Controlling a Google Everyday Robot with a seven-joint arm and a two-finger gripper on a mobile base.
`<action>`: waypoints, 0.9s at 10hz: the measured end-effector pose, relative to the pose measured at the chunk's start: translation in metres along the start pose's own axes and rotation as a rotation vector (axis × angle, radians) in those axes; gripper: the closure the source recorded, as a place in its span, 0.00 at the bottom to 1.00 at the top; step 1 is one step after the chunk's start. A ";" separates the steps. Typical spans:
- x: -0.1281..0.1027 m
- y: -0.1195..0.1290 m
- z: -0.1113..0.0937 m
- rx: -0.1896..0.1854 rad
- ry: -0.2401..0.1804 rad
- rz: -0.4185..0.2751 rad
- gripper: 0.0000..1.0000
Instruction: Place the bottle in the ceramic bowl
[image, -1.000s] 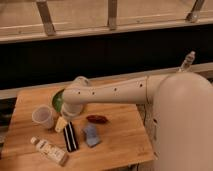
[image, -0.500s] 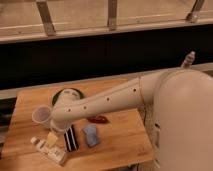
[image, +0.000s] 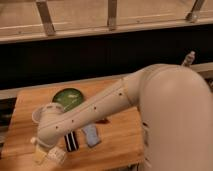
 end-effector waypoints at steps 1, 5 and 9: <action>-0.008 0.007 0.008 -0.015 0.007 -0.022 0.20; -0.024 -0.005 0.043 -0.016 0.082 -0.048 0.20; 0.002 -0.040 0.083 -0.035 0.154 0.031 0.34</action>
